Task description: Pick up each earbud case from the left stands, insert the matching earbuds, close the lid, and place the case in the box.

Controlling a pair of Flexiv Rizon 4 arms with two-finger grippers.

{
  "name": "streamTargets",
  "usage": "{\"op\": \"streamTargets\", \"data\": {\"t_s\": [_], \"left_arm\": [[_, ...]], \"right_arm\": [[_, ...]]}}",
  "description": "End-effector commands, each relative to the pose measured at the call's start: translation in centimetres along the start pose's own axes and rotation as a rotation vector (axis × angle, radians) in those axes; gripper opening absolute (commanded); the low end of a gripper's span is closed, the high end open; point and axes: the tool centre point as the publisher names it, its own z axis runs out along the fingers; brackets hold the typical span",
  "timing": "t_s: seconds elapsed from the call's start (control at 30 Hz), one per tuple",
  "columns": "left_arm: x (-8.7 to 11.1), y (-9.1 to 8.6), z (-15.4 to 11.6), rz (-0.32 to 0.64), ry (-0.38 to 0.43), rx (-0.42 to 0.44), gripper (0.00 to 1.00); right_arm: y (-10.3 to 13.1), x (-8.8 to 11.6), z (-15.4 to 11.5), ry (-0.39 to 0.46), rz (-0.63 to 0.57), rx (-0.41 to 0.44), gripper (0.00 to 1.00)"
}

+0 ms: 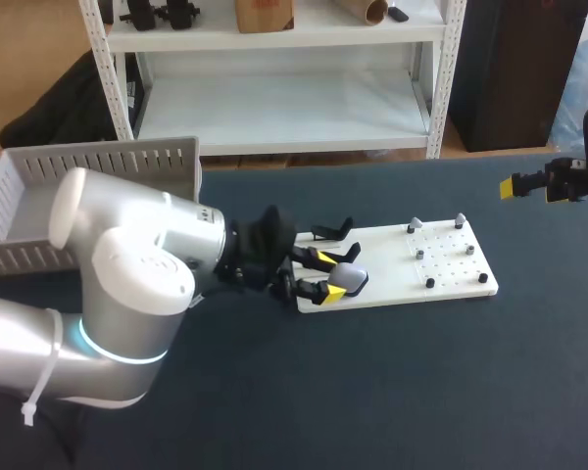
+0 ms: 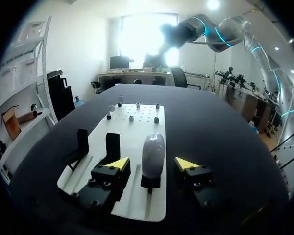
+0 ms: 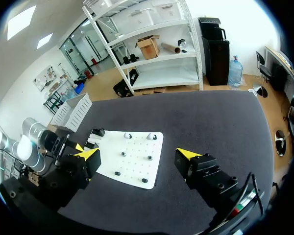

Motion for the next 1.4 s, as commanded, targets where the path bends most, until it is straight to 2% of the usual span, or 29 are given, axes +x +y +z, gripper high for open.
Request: {"op": "streamTargets", "data": {"t_s": [0.03, 0.17, 0.63, 1.0, 1.27, 1.33, 1.4], "left_arm": [[0.1, 0.3, 0.7, 0.0, -0.01, 0.007, 0.54], [0.1, 0.3, 1.1, -0.001, -0.014, 0.014, 0.49], [0.2, 0.2, 1.7, -0.008, -0.03, 0.029, 0.46], [0.3, 0.2, 1.8, -0.015, -0.035, 0.033, 0.37], [0.1, 0.0, 1.7, -0.01, -0.044, 0.041, 0.18], [0.1, 0.0, 1.6, -0.01, -0.05, 0.046, 0.0], [0.1, -0.1, 1.6, -0.009, -0.052, 0.048, 0.0]], "right_arm": [[0.0, 0.0, 0.0, 0.0, 0.0, 0.0, 1.0], [0.0, 0.0, 0.0, 0.0, 0.0, 0.0, 1.0], [0.0, 0.0, 0.0, 0.0, 0.0, 0.0, 1.0], [0.0, 0.0, 0.0, 0.0, 0.0, 0.0, 1.0], [0.0, 0.0, 0.0, 0.0, 0.0, 0.0, 1.0], [0.0, 0.0, 0.0, 0.0, 0.0, 0.0, 1.0], [0.0, 0.0, 0.0, 0.0, 0.0, 0.0, 1.0]]}}
